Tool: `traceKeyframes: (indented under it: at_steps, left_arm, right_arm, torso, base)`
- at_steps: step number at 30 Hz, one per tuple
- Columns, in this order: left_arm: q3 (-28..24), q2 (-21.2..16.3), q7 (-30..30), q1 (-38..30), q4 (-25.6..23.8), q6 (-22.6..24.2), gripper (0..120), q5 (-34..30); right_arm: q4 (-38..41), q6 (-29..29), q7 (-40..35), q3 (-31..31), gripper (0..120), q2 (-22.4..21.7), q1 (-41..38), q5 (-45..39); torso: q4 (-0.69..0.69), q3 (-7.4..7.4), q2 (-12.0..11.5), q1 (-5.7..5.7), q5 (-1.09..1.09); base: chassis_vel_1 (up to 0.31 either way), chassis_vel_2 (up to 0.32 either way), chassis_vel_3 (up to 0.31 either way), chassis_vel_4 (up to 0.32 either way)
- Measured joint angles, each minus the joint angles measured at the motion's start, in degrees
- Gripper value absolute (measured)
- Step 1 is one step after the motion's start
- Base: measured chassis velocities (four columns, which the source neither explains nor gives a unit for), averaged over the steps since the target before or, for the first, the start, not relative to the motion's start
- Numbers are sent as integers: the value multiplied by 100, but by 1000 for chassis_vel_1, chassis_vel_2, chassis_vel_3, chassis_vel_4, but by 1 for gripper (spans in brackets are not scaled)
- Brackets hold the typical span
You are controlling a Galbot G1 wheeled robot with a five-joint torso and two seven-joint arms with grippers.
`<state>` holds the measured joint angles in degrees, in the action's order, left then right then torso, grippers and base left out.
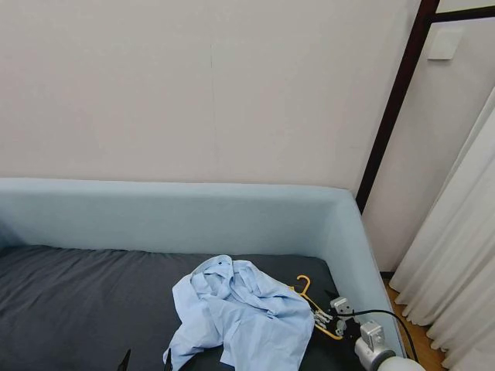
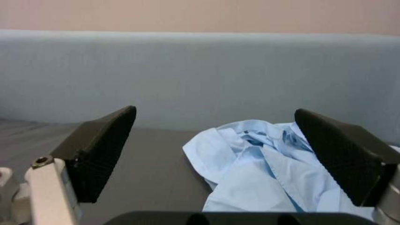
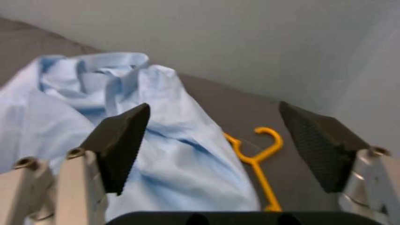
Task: Pick up the clothes from the sofa and hang them on the clothes hanger.
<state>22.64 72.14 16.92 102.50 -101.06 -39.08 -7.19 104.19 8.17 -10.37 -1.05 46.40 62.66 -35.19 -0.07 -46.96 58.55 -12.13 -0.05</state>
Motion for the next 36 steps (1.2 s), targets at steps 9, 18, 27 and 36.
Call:
traceKeyframes:
  at_steps: [9,18,27,36]
  left_arm:
    - [99,-48,0,110,-74,69,100,-92]
    - [126,60,-2,194,-47,53,100,-14]
    - [146,112,8,191,41,8,100,-2]
    - [147,194,23,252,70,-23,100,74]
  right_arm:
    - [-1519,121,-41,-1537,100,1028,-2080,-996]
    - [-3051,143,24,-2285,100,2241,-3069,-1515]
    - [-4915,-150,400,-2568,100,3487,-3446,-1406]
    - [-6225,-689,717,-2581,100,4193,-3711,-1151]
  torso:
    - [2,-1,-1,-1,1]
    - [-1,-1,-1,-1,-2]
    - [1,-1,-1,-1,-1]
    - [1,0,-1,-1,1]
  base:
    - [0,0,0,0]
    - [0,0,0,0]
    - [0,0,0,0]
    - [0,0,0,0]
